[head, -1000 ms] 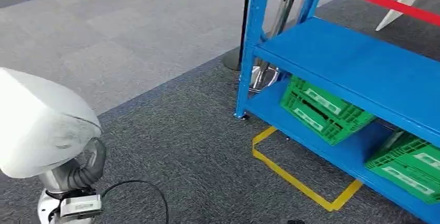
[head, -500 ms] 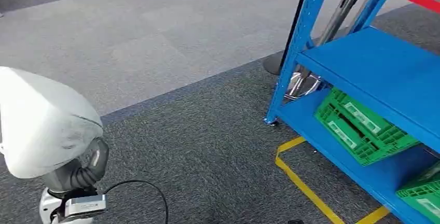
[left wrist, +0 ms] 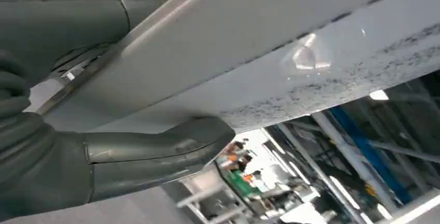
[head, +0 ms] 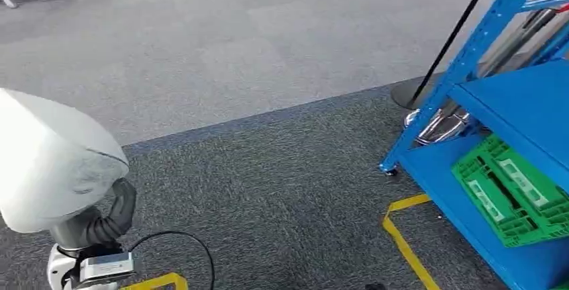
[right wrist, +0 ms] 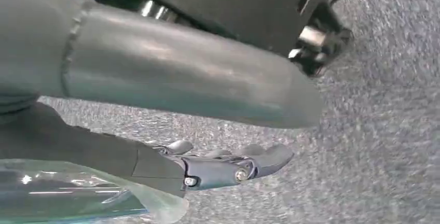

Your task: Take the parts from the cabinet and place them on the table.

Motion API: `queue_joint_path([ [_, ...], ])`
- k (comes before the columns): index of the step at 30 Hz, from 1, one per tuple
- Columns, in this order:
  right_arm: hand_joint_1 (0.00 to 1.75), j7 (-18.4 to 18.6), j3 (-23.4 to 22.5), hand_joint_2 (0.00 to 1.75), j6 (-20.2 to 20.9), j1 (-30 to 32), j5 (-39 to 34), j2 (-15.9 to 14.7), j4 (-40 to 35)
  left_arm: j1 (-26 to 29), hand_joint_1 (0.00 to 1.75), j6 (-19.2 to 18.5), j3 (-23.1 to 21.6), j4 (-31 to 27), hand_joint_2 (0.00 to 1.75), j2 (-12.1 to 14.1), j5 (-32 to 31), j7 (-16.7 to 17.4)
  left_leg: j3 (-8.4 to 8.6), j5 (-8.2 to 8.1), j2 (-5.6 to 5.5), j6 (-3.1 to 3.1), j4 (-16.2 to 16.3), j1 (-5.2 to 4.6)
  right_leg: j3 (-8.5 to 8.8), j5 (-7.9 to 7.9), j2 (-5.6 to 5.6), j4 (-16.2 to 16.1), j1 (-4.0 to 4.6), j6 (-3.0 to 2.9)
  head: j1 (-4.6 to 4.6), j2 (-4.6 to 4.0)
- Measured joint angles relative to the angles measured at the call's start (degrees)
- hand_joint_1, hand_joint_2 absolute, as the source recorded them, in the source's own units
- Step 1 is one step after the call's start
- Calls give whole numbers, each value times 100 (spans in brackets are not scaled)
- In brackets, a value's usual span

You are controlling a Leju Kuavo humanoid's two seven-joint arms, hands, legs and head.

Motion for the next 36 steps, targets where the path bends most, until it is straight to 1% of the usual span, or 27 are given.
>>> queue_joint_path([
  [1,0,-2,2,0,-2,-5,0,0,0,-26,175,11,0,2,175,-2,11,0,8,8,-60,32,-11,12,-104,-133,324,232,-3,9,27,0],
  [2,0,-2,2,0,-2,-1,0,0,0,-50,175,9,0,2,175,-4,42,-2,-2,8,-138,66,-11,13,-349,-340,508,699,-11,12,40,0],
  [4,0,2,2,0,-2,11,0,0,0,-41,175,9,-4,4,175,-4,52,-15,-2,-5,-294,85,-8,5,-833,-633,601,1556,-8,18,38,0],
  [5,0,7,2,0,-2,28,0,0,0,-40,175,9,-4,9,175,-4,57,-15,3,-6,-383,85,-7,3,-962,-609,610,1711,-8,17,37,0],
  [6,0,7,2,0,-2,44,0,0,0,-39,175,11,-4,9,175,-4,57,-15,12,-6,-480,84,-3,3,-964,-439,612,1596,-9,11,33,0],
  [8,0,4,2,0,-4,40,0,0,0,-39,175,11,-4,9,175,-4,59,-13,34,-19,-665,64,17,13,-650,153,681,749,-19,-4,35,0],
  [9,0,4,2,0,-4,41,0,-2,0,-40,175,13,-4,9,175,-4,59,-15,37,-37,-732,38,36,23,-455,401,873,262,-38,-10,38,0],
  [10,0,4,2,0,-9,48,0,-7,7,-41,175,18,-4,11,175,-4,63,-15,12,-51,-783,7,62,-3,-403,311,1157,138,-59,-20,35,0],
  [11,0,-13,2,0,-9,42,0,-7,7,-47,175,17,-4,9,175,-2,90,-15,-29,-52,-859,-16,102,15,-292,299,1142,42,-71,-36,24,0],
  [14,0,-20,0,0,-11,38,0,-4,4,-20,175,22,-2,9,175,2,151,-22,-69,-5,-1044,-132,73,59,-292,322,963,35,-31,-116,27,0],
  [15,0,-22,0,0,-11,39,7,4,4,-9,175,22,0,9,175,4,157,-26,-84,-55,-874,-149,129,52,-268,342,876,2,-58,-154,27,0],
  [16,0,-28,0,0,-18,43,9,2,4,-27,175,24,0,9,175,2,164,-35,-158,-186,-577,-184,305,22,-252,329,808,-4,-54,-179,-21,0],
  [17,0,-28,0,0,-17,51,9,2,4,-41,175,24,0,11,175,2,164,-35,-330,-392,-420,-214,675,29,-242,315,716,-4,-43,-205,-30,0],
  [19,0,-28,-2,0,-20,73,11,2,4,-29,175,24,-2,11,175,2,168,-37,-748,-762,-308,-247,1561,59,-225,285,527,-2,-28,-237,-28,0],
  [20,0,-26,-2,0,-20,76,13,0,4,-19,175,24,0,11,175,2,181,-35,-875,-809,-290,-258,1816,73,-218,272,436,-2,-23,-241,-32,0],
  [21,0,-26,-4,0,-22,74,15,0,4,-8,175,24,0,13,175,4,181,-37,-851,-701,-284,-261,1768,83,-203,257,352,-2,-22,-237,-28,0],
  [22,0,-26,-4,0,-22,66,15,0,4,-7,175,26,0,13,175,4,181,-37,-722,-497,-266,-254,1499,85,-186,240,277,-1,-19,-235,-32,0],
  [23,0,-24,-2,0,-22,59,15,0,4,-7,175,26,0,13,175,4,181,-37,-496,-244,-219,-237,1047,83,-155,223,207,-1,-18,-226,-30,0],
  [24,0,-22,-2,0,-22,54,15,2,4,-9,175,26,0,13,175,4,181,-37,-205,19,-29,-203,483,66,-114,193,140,-2,-14,-212,-30,0],
  [25,0,-20,-2,0,-20,56,15,2,7,-15,175,28,0,13,175,4,181,-42,-58,-26,315,-182,222,-6,-94,165,87,-2,6,-180,-28,0],
  [26,0,-20,-2,0,-20,60,15,2,7,-29,175,28,-2,13,175,4,179,-42,-45,-51,303,-135,104,-43,-105,133,32,18,40,-133,-41,0],
  [31,0,-15,-4,0,-20,60,15,2,7,-30,175,31,-2,13,175,4,181,-50,-65,-53,290,-121,144,-35,-100,136,-4,10,40,-125,-30,0],
  [32,0,-15,-4,0,-20,50,15,2,4,-23,175,31,-2,13,175,4,181,-50,-72,-49,264,-116,127,-42,-96,131,-37,9,45,-118,-24,0],
  [33,0,-11,-4,0,-20,42,17,2,4,-8,175,42,6,13,175,9,190,-53,-91,-61,149,-86,135,-61,-58,115,-152,-17,36,-82,-35,0],
  [34,0,-17,-2,0,-20,29,20,2,-2,-29,175,50,11,13,175,-2,192,-68,-22,-10,-100,43,36,19,-243,-233,415,467,-11,4,5,0],
  [35,0,-17,-2,0,-22,38,22,2,-2,-30,175,48,11,13,175,-4,197,-68,-23,-12,-171,53,36,22,-467,-425,529,915,-14,11,20,0],
  [36,0,-15,-2,0,-20,46,22,2,-2,-23,175,48,11,13,175,-4,197,-70,-24,-15,-254,58,37,21,-731,-585,579,1381,-14,17,24,0],
])
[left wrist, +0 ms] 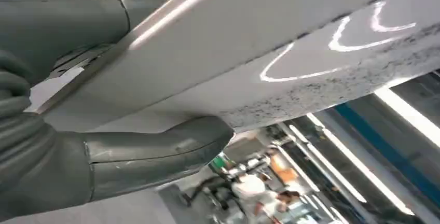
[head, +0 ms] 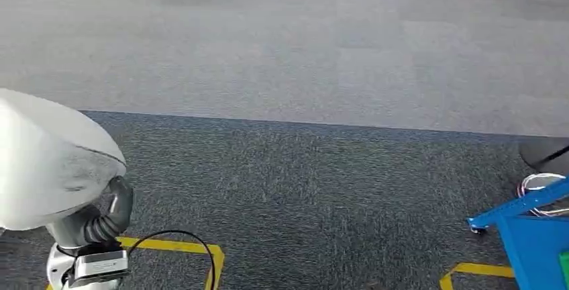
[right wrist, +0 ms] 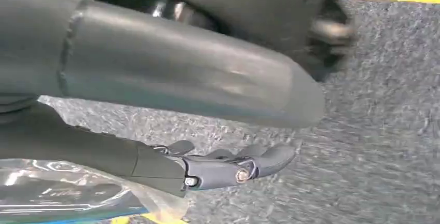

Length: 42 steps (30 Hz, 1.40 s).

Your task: Take the parts from the cabinet and place them on the table.

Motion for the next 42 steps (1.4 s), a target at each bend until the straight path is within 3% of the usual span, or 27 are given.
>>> queue_joint_path([
  [2,0,4,0,0,0,29,4,0,0,13,175,0,2,2,175,2,2,-2,14,-1,-184,0,4,0,-291,57,27,350,1,1,-2,0],
  [4,0,4,-2,0,0,33,7,0,0,16,175,0,2,2,175,0,2,-2,43,-9,-361,-6,8,6,-99,585,54,-284,-3,-11,0,0],
  [5,0,4,-2,0,-2,25,4,-4,0,15,175,2,2,2,175,2,2,-2,61,-22,-438,-25,10,15,101,875,137,-788,-11,-21,-2,0],
  [6,0,4,-2,0,0,23,-4,-7,2,16,175,11,4,2,175,2,2,-4,60,-35,-497,-49,13,25,259,992,442,-1199,-41,-24,2,0],
  [7,0,0,-2,0,9,23,-22,-7,7,8,175,22,7,2,175,2,2,-4,26,-47,-569,-85,70,-10,336,931,564,-1346,-65,-32,-6,0],
  [10,0,4,-4,0,17,0,-39,-7,7,46,175,26,7,2,175,4,2,-7,-18,14,-756,-187,20,52,386,938,397,-1316,-10,-108,-11,0],
  [11,0,2,-7,0,17,3,-39,9,7,55,175,28,15,2,175,7,0,-7,-31,-8,-770,-216,45,44,407,960,318,-1367,-53,-146,-7,0],
  [12,0,2,-9,0,17,2,-44,2,7,59,175,33,17,2,175,7,2,-7,-55,-81,-412,-244,135,9,425,968,250,-1377,-49,-171,-24,0],
  [13,0,-4,-9,0,20,4,-55,4,7,35,175,35,17,2,175,7,13,-7,-179,-272,-159,-277,422,7,433,951,165,-1377,-42,-219,-74,0],
  [15,0,-4,-11,0,39,28,-90,2,7,50,175,35,22,2,175,7,75,-7,-577,-678,-49,-313,1282,40,445,926,-16,-1376,-27,-250,-72,0],
  [17,0,-4,-15,0,39,34,-98,2,7,75,175,33,44,2,175,7,125,-7,-800,-777,-38,-330,1743,63,452,909,-186,-1374,-20,-258,-74,0],
  [18,0,-4,-15,0,42,31,-96,2,7,81,175,33,57,2,175,7,144,-7,-728,-616,-28,-327,1595,68,465,894,-274,-1374,-18,-254,-70,0],
  [20,0,-4,-15,0,44,17,-83,4,7,84,175,33,72,0,175,11,155,-7,-278,-113,73,-282,708,57,523,857,-425,-1374,-11,-237,-70,0],
  [21,0,-4,-15,0,46,13,-72,7,7,82,175,31,81,0,175,9,155,-9,-42,64,282,-231,252,27,557,834,-486,-1375,-4,-223,-72,0],
  [22,0,-4,-15,0,46,15,-61,9,7,76,175,22,87,0,175,9,155,-13,44,-47,554,-200,95,-56,570,807,-537,-1369,34,-183,-66,0],
  [26,0,-7,-15,0,46,-26,-26,11,2,101,175,7,129,0,175,15,142,-17,25,-25,273,-86,1,-47,651,754,-806,-1404,49,-64,-77,0],
  [28,0,-13,-13,0,48,-23,-20,11,0,81,175,7,133,-2,175,4,129,-17,63,11,162,-36,-44,8,530,565,-230,-1150,5,-12,-48,0],
  [29,0,-13,-13,0,46,-7,-20,11,0,69,175,2,138,0,175,0,129,-17,55,11,95,-9,-43,17,326,355,-78,-744,-7,-6,-24,0],
  [31,0,-7,-13,0,48,16,-18,11,0,83,175,-2,138,0,175,0,127,-17,50,1,-60,10,-36,16,-170,5,11,178,-6,17,-20,0],
  [32,0,-4,-13,0,46,31,-20,11,0,89,175,-2,138,0,175,0,127,-17,53,1,-141,10,-34,15,-292,18,22,351,-6,21,-20,0],
  [34,0,-4,-15,0,46,35,-18,9,0,90,175,-4,138,0,175,0,127,-17,70,-4,-322,3,-25,21,-180,418,40,-37,-10,19,-17,0],
  [35,0,-4,-15,0,44,27,-18,7,0,90,175,-4,138,0,175,0,127,-17,81,-13,-414,-11,-14,32,44,743,91,-568,-14,11,-22,0],
  [36,0,-4,-15,0,44,21,-17,4,0,89,175,-4,138,0,175,0,127,-17,85,-31,-489,-38,7,45,264,1000,262,-1084,-32,8,-15,0],
  [37,0,-2,-13,0,48,24,-17,4,8,88,175,-2,140,0,175,0,127,-17,63,-48,-542,-78,30,20,338,900,575,-1249,-56,6,-18,0],
  [38,0,-11,-13,0,46,21,-18,4,11,77,175,-7,140,0,175,0,127,-17,20,-49,-625,-104,79,31,448,895,566,-1340,-72,-12,-35,0],
  [41,0,-4,-15,0,55,10,4,4,9,99,175,-9,144,0,175,4,114,-17,-18,12,-816,-219,34,71,441,916,375,-1335,-35,-101,-26,0],
  [42,0,-4,-15,0,59,8,11,20,9,104,175,-9,151,-2,175,5,110,-17,-31,-35,-648,-237,78,59,465,934,285,-1370,-66,-139,-26,0],
])
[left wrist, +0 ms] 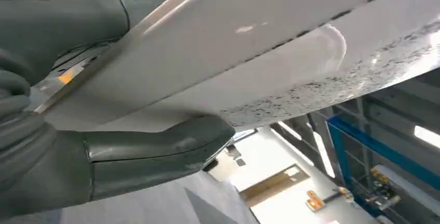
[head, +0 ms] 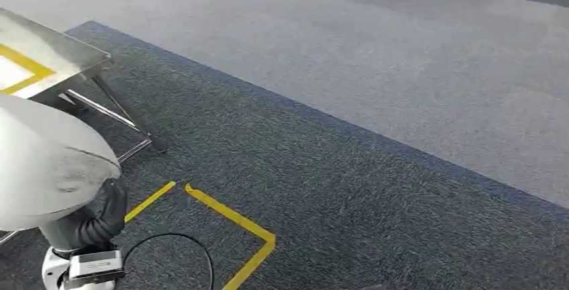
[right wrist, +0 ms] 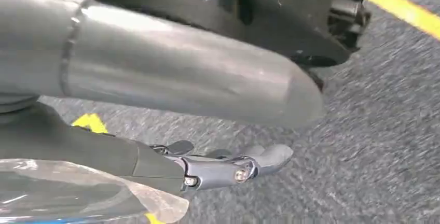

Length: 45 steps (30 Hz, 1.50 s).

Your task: Take the parts from the cabinet and place them on the table.

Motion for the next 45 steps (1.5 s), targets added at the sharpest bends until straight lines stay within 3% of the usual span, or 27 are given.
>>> queue_joint_path([
  [1,0,-2,0,0,0,-2,4,0,-2,-28,175,0,0,0,175,0,0,0,-60,-99,331,-37,149,-34,19,-12,-65,-6,3,-30,-66,0],
  [2,0,-2,0,0,0,4,15,0,-2,-53,175,0,0,2,175,0,0,0,-229,-297,496,-65,498,-26,30,-28,-154,-6,15,-60,-79,0],
  [4,0,-9,0,0,2,25,46,0,-2,-47,175,0,0,2,175,0,4,0,-641,-650,593,-93,1361,-3,51,-59,-344,-5,31,-95,-74,0],
  [5,0,-9,0,0,0,30,50,0,-2,-42,175,0,5,2,175,0,28,0,-775,-691,606,-102,1621,8,59,-74,-434,-4,37,-101,-81,0],
  [6,0,-9,0,0,-2,29,55,0,-2,-41,175,0,7,2,175,0,48,0,-772,-597,609,-104,1608,17,75,-88,-518,-4,43,-102,-76,0],
  [8,0,-9,0,0,-7,12,61,0,-2,-42,175,-2,17,2,175,0,52,0,-463,-133,671,-68,962,15,124,-127,-661,-4,51,-96,-78,0],
  [9,0,-9,0,0,-4,4,66,0,-2,-44,175,-4,24,2,175,0,55,0,-228,108,787,-28,496,-1,160,-150,-723,-5,59,-89,-78,0],
  [10,0,-9,0,0,-4,2,74,0,-2,-50,175,-9,39,2,175,0,57,0,-69,156,1078,30,157,-51,187,-172,-782,-8,68,-73,-76,0],
  [11,0,-9,2,0,-4,6,79,2,-2,-67,175,-18,53,0,175,0,67,0,-16,82,1219,76,47,-139,186,-206,-843,8,118,-24,-87,0],
  [15,0,-9,2,0,-7,-22,85,2,-6,-30,175,-20,96,-6,175,4,105,0,1,72,923,168,-63,-93,246,-276,-1132,-27,140,93,-76,0],
  [17,0,-18,5,0,-5,-29,92,2,-7,-42,175,-20,103,-15,175,4,109,0,30,96,810,217,-105,-39,71,-517,-479,369,101,138,-24,0],
  [18,0,-17,4,0,-4,-18,94,2,-7,-50,175,-20,103,-15,175,-2,111,0,21,96,724,227,-105,-25,-170,-736,-331,840,93,150,-2,0],
  [20,0,-15,7,0,-2,-3,98,2,-4,-22,175,-20,105,-15,175,-5,114,0,21,89,572,240,-101,-23,-654,-1018,-256,1694,79,174,0,0],
  [21,0,-9,7,0,-2,13,101,2,-4,-16,175,-20,105,-13,175,-5,116,0,29,89,484,239,-99,-21,-750,-944,-256,1784,71,182,7,0],
  [22,0,-9,4,0,-2,28,105,2,-4,-14,175,-20,105,-15,175,-5,114,0,38,88,385,236,-97,-14,-721,-729,-253,1604,65,184,-2,0],
  [24,0,-9,4,0,-4,20,109,-3,-4,-14,175,-20,107,-15,175,-5,116,0,60,70,209,203,-75,14,-349,-125,-122,665,35,201,2,0],
  [25,0,-9,4,0,-4,20,109,-3,-4,-16,175,-20,107,-15,175,-5,116,0,49,49,147,166,-52,22,-171,55,163,215,-10,219,16,0],
  [26,0,-11,7,0,0,22,111,0,7,-21,175,-20,109,-15,175,-2,116,0,3,24,72,115,20,-14,-107,-42,454,56,-47,211,35,0],
  [30,0,-7,7,0,0,19,118,8,7,3,175,-20,125,-15,175,0,114,0,-77,91,-202,-31,-8,43,-25,-21,148,39,-37,42,31,0],
  [32,0,-13,7,0,0,11,127,8,7,-19,175,-17,138,-15,175,0,113,0,-206,-130,451,-79,315,-7,17,-31,-30,14,-19,-29,-52,0],
  [34,0,-11,7,0,0,37,127,6,7,-18,175,-17,138,-15,175,0,111,0,-607,-547,606,-115,1172,19,43,-63,-231,15,7,-72,-54,0],
  [36,0,-7,4,0,-9,41,127,6,7,-3,175,-17,140,-15,175,0,111,0,-863,-661,617,-125,1697,35,60,-95,-425,16,21,-79,-54,0],
  [37,0,-4,4,0,-9,37,127,6,7,3,175,-17,140,-15,175,0,111,0,-801,-524,623,-117,1581,35,77,-111,-507,16,27,-77,-50,0],
  [39,0,0,4,0,-7,17,127,8,7,4,175,-18,140,-15,175,0,109,0,-385,-37,714,-52,759,17,137,-152,-649,15,43,-68,-52,0],
  [40,0,0,4,0,-7,11,127,8,7,3,175,-17,140,-15,175,0,107,0,-137,166,882,17,279,-15,176,-179,-710,14,52,-58,-54,0],
  [41,0,0,4,0,-5,12,127,13,9,0,175,-22,140,-15,175,0,107,0,-38,36,1174,81,111,-96,183,-208,-765,11,75,-24,-43,0],
  [45,0,11,4,0,7,-30,131,13,7,29,175,-20,144,-15,175,4,48,-15,-50,40,954,167,5,-130,277,-243,-1025,-54,101,95,-63,0],
])
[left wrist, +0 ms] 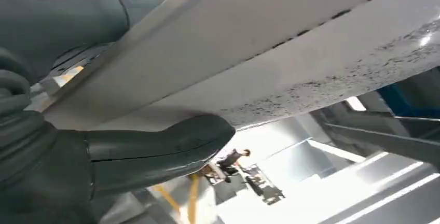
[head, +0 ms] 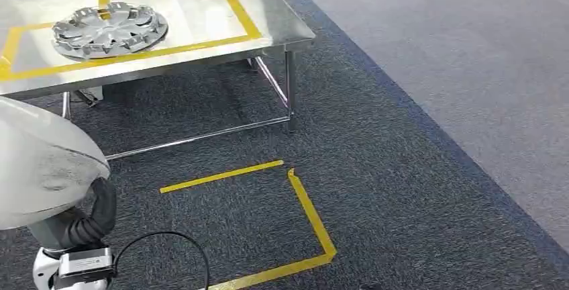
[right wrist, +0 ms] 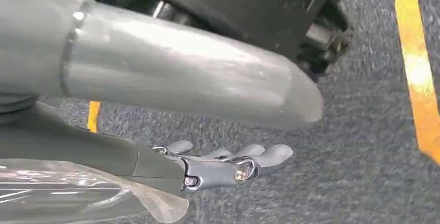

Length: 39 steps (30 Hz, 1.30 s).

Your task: Take the parts from the cabinet and place them on the table.

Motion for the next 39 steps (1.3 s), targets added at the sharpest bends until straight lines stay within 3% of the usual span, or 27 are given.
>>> queue_joint_path([
  [1,0,9,0,0,2,6,9,0,-13,7,175,37,0,-13,175,-9,-15,-42,72,45,-69,35,-94,91,-43,-63,75,4,-23,39,0,0],
  [2,0,4,2,0,13,-5,13,0,-13,2,175,83,2,-28,175,-20,7,-101,102,49,-123,54,-131,100,-81,-178,439,183,-27,59,57,0],
  [3,0,15,2,0,13,-4,15,0,-13,-17,175,109,2,-37,175,-33,106,-166,99,55,-190,69,-130,111,-278,-382,636,586,-38,69,79,0],
  [5,0,33,2,0,17,18,24,0,-13,-16,175,111,4,-42,175,-70,307,-230,97,48,-338,79,-128,115,-803,-724,757,1529,-41,89,92,0],
  [6,0,48,2,0,18,28,24,0,-13,-16,175,111,4,-44,175,-77,367,-238,101,46,-419,80,-126,115,-988,-737,766,1796,-40,97,85,0],
  [8,0,55,2,0,20,61,26,0,-11,-14,175,111,4,-44,175,-83,422,-238,122,41,-609,73,-122,116,-966,-315,780,1467,-41,90,87,0],
  [9,0,57,0,0,17,56,26,-2,-11,-14,175,111,9,-44,175,-90,426,-238,135,32,-701,61,-115,121,-782,8,814,977,-44,82,88,0],
  [10,0,57,0,0,17,48,26,-4,-13,-14,175,109,9,-44,175,-98,426,-238,143,18,-771,38,-102,130,-562,298,951,441,-56,71,92,0],
  [11,0,59,2,0,17,46,26,-4,-7,-16,175,107,11,-44,175,-103,426,-238,127,2,-817,12,-86,132,-461,312,1278,176,-84,58,96,0],
  [12,0,63,2,0,22,42,26,-2,-4,-21,175,103,11,-44,175,-105,426,-238,89,-20,-898,-26,-14,100,-367,273,1309,39,-113,40,87,0],
  [15,0,70,0,0,22,38,31,-4,-7,1,175,96,11,-44,175,-105,420,-234,50,34,-1079,-141,-75,159,-340,282,1129,63,-53,-53,90,0],
  [16,0,59,0,0,31,36,33,5,-7,12,175,96,13,-46,175,-103,414,-227,44,4,-964,-158,-30,155,-319,303,1040,29,-93,-99,85,0],
  [17,0,44,-2,0,33,36,35,4,-7,7,175,98,18,-50,175,-103,380,-210,-10,-92,-664,-195,104,114,-305,295,979,29,-91,-124,50,0],
  [18,0,35,-2,0,35,37,39,7,-7,-4,175,105,17,-48,175,-103,319,-186,-152,-277,-487,-222,409,120,-289,275,904,29,-83,-160,17,0],
  [20,0,31,0,0,37,68,39,4,-7,0,175,146,20,-48,175,-103,182,-136,-596,-691,-362,-260,1337,142,-269,243,708,29,-67,-192,24,0],
  [22,0,33,-2,0,37,77,33,4,-7,15,175,159,44,-44,175,-112,112,-103,-743,-691,-339,-263,1635,160,-247,216,534,30,-59,-192,24,0],
  [24,0,33,-2,0,37,69,31,4,-7,23,175,164,92,-44,175,-135,59,-98,-422,-267,-284,-222,1004,157,-205,182,386,30,-44,-182,22,0],
  [25,0,33,-2,0,37,62,31,7,-7,22,175,166,107,-44,175,-144,57,-98,-158,-34,-162,-175,505,136,-172,160,321,30,-37,-176,24,0],
  [26,0,33,0,0,37,61,31,11,-7,18,175,170,127,-44,175,-151,57,-98,60,45,135,-102,70,82,-139,139,261,27,-30,-158,22,0],
  [27,0,31,-2,0,37,68,30,13,-7,9,175,170,133,-44,175,-162,55,-92,112,-46,259,-72,-26,11,-138,109,205,36,19,-111,24,0],
  [31,0,39,-2,0,35,25,28,13,-13,42,175,183,177,-44,175,-186,37,-90,115,1,-48,30,-106,57,-38,50,-16,-23,20,9,22,0],
  [32,0,42,0,0,39,19,28,13,-13,46,175,190,181,-44,175,-201,-2,-90,144,26,-96,43,-143,85,-90,-22,364,65,-3,45,67,0],
  [33,0,46,0,0,37,18,28,13,-13,27,175,192,183,-44,175,-206,-28,-90,140,28,-156,64,-144,101,-210,-191,606,330,-19,47,77,0],
  [34,0,55,0,0,37,28,28,13,-13,19,175,192,184,-44,175,-216,-67,-90,130,31,-227,81,-142,106,-416,-393,714,748,-30,53,92,0],
  [36,0,74,0,0,37,54,28,13,-11,23,175,190,184,-42,175,-225,-113,-68,128,26,-385,92,-135,104,-895,-684,770,1617,-31,70,92,0],
  [37,0,85,-2,0,28,69,28,13,-11,24,175,190,186,-37,175,-225,-111,-37,134,26,-479,91,-134,105,-1013,-625,772,1738,-31,79,94,0],
  [39,0,107,-4,0,-26,75,28,13,-11,24,175,190,188,-33,175,-241,-87,-53,150,19,-662,82,-128,113,-859,-136,788,1185,-39,78,94,0],
])
